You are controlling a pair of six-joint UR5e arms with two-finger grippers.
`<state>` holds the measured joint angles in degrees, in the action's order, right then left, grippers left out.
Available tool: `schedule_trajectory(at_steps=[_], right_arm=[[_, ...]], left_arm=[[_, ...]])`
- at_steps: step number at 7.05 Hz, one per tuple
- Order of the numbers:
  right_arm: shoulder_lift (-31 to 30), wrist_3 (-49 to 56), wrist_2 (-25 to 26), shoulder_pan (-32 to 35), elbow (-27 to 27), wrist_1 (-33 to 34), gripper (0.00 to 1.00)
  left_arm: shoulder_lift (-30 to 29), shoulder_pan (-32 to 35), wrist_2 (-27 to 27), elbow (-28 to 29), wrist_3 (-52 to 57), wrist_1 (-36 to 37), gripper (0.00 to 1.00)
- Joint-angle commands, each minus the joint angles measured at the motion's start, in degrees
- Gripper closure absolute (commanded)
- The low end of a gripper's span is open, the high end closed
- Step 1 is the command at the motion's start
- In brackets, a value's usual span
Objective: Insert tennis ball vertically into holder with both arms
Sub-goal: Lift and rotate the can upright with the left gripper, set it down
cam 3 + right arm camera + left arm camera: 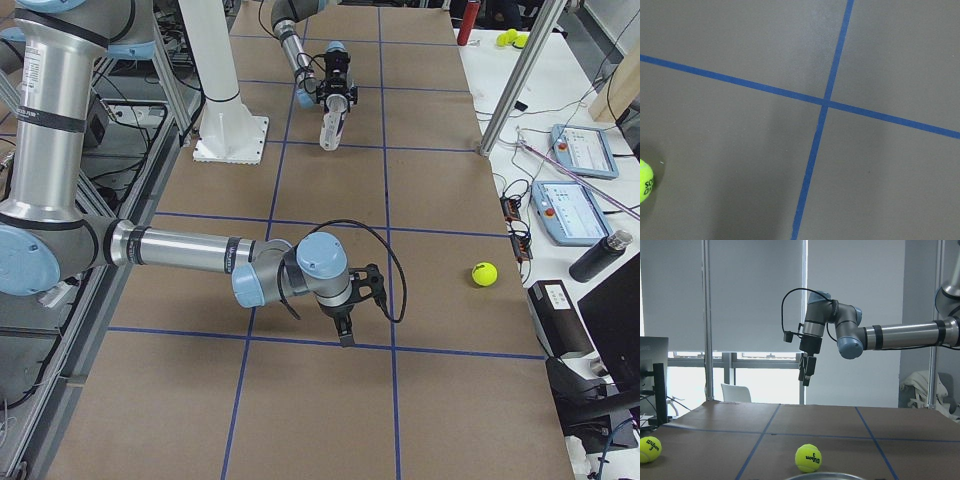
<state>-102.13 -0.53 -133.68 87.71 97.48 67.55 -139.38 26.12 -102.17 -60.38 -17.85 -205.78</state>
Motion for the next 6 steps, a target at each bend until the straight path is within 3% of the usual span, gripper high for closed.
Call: schedule_trajectory(at_steps=[1,3,6], right_arm=[[0.0,0.0,0.0,0.0,0.08,-0.05,0.0],[0.0,0.0,0.09,0.0,0.08,-0.05,0.0],[0.09,0.0,0.09,0.0,0.17,-0.05,0.0]], left_arm=[[0.07,-0.55,11.32,0.88,-0.08,-6.36,0.32],[1.21,-0.37,17.68,2.36,-0.08,-7.62,0.32],[4.99,-0.55,18.15,3.95,0.09,-9.38,0.32]])
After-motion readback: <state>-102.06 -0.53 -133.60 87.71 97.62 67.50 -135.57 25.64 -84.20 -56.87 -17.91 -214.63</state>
